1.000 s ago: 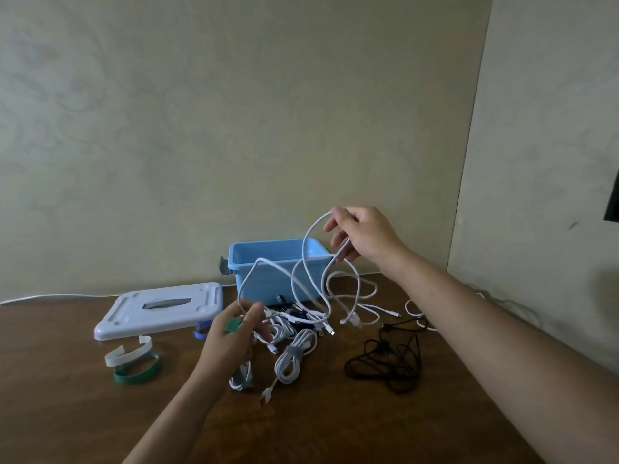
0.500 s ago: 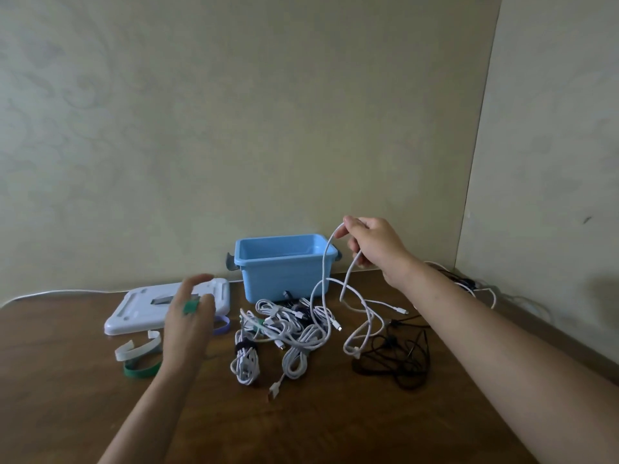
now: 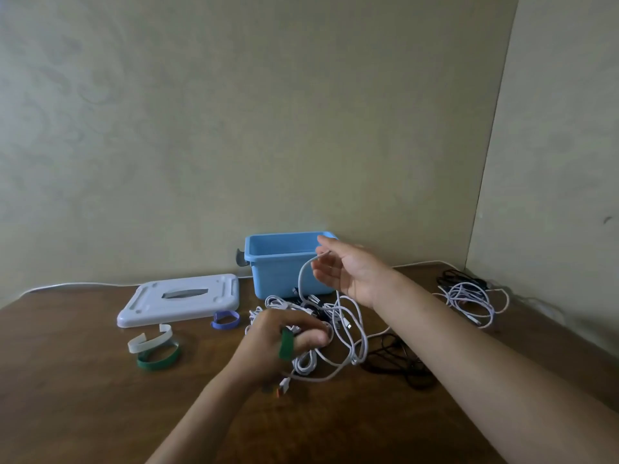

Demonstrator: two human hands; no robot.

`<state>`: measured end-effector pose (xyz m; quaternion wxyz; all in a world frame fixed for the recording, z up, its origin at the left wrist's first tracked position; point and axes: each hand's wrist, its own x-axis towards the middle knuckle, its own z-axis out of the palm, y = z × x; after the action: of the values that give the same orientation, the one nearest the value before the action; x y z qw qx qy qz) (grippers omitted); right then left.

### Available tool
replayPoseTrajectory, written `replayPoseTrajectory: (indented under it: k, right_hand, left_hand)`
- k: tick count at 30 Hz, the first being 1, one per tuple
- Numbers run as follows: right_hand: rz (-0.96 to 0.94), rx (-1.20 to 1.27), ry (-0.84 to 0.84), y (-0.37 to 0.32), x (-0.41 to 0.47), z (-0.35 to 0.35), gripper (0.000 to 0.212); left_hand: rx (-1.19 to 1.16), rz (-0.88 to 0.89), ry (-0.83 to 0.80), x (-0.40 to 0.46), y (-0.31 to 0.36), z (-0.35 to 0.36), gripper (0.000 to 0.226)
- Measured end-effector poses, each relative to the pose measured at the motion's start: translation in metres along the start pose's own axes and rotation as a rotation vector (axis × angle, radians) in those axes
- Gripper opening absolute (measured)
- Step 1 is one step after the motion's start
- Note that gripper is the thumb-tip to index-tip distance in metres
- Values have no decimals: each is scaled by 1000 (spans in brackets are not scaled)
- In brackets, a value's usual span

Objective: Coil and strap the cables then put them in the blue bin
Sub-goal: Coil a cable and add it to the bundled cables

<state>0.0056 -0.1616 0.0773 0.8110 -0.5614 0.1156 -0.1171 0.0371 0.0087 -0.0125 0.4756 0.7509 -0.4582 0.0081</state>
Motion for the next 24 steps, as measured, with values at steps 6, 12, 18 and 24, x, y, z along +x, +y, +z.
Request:
replayPoseTrajectory:
  k: [6,12,18,24]
  right_hand:
    - [63,88,-58,13,-5,9,16]
    - [112,158,-102,26,-7,20,15]
    - [127,160,-166,34,-6,24,17]
    - [64,51,-91,29,7,-1,20]
  left_hand:
    - [127,55,-168,-1,1,21,54]
    - [253,79,-106,-2,-1,40,60]
    - [266,143,23,-3,0,49,36]
    - [55,-19,126,1,-1,27,21]
